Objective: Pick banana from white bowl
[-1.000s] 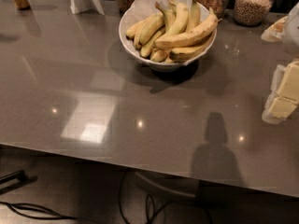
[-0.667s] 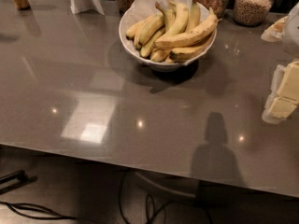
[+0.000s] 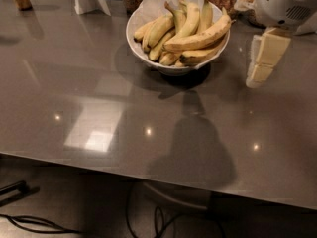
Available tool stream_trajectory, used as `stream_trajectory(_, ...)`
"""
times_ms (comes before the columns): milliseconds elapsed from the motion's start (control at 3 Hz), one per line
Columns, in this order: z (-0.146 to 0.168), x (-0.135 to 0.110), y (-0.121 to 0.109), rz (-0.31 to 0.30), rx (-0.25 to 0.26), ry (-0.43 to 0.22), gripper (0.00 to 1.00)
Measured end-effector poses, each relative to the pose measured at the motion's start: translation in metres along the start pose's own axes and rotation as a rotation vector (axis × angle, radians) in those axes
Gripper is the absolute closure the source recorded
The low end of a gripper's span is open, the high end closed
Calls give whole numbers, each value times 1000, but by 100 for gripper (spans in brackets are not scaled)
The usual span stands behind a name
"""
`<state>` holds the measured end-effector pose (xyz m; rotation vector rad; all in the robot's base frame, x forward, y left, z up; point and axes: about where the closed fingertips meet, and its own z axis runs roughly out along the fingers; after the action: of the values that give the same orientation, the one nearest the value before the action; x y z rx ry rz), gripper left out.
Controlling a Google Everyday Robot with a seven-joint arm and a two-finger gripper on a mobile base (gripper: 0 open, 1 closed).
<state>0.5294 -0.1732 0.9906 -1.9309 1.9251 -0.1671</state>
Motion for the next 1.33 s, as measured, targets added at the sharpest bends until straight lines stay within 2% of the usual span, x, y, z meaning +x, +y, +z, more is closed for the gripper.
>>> stream_trajectory(333, 10, -19, -34, -103, 36, -30, 0)
stream_trajectory(667, 13, -26, -45, -141, 50, -42, 0)
stream_trajectory(1000, 13, -26, -45, -141, 51, -41, 0)
stream_trajectory(1333, 16, -27, -56, -199, 103, -1, 0)
